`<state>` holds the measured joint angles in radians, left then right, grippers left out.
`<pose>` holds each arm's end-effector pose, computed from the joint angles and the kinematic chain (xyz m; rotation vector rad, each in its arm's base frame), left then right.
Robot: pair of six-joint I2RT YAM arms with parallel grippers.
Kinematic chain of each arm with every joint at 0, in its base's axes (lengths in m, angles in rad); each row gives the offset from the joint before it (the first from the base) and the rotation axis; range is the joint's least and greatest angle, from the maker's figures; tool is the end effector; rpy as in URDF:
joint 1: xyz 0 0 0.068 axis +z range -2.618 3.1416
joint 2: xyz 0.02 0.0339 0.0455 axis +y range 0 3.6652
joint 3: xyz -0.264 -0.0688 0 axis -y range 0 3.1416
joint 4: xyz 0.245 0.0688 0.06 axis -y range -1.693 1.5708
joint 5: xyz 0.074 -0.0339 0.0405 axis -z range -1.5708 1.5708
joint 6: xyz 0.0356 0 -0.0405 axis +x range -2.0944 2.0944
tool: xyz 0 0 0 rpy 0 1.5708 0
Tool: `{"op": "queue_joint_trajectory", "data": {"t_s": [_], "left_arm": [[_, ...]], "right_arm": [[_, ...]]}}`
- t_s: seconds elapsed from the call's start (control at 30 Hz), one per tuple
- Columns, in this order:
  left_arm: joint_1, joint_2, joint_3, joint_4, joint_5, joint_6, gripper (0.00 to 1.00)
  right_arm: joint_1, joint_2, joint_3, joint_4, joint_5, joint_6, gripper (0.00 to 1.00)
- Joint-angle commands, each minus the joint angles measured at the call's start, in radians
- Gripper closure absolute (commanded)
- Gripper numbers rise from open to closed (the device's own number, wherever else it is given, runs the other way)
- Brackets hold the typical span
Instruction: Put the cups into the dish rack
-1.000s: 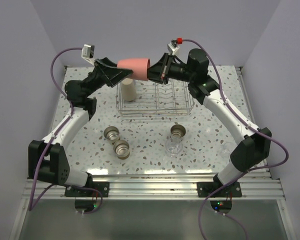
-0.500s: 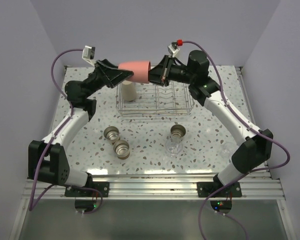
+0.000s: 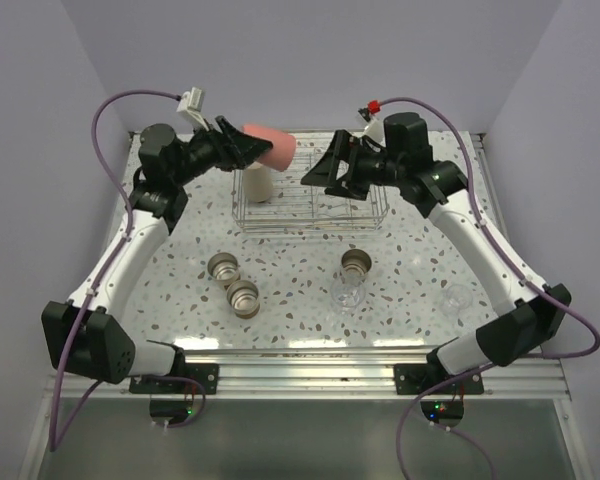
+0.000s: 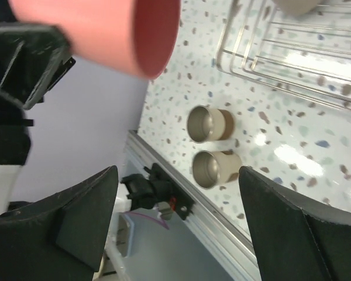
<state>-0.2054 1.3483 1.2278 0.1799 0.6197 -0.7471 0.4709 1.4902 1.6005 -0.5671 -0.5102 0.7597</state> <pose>0.3041 -0.0845 0.4072 0.0937 1.6511 -1.2073 0.2861 0.1652 0.4169 -0.0368 2.2151 1.2518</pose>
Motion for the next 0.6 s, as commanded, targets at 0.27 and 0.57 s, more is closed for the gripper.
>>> {"op": "queue_joint_trajectory", "data": {"t_s": [0.27,0.57], "left_arm": [[-0.114,0.163,0.067,-0.379,-0.420,0.390,1.00],[-0.150,0.308,0.113,-0.379,-0.587,0.451,1.00]], "right_arm": [[0.005,-0.153,-0.122,-0.208,0.134,-0.148,0.13],[0.005,-0.163,-0.106,-0.238,0.151,-0.160,0.13]]}}
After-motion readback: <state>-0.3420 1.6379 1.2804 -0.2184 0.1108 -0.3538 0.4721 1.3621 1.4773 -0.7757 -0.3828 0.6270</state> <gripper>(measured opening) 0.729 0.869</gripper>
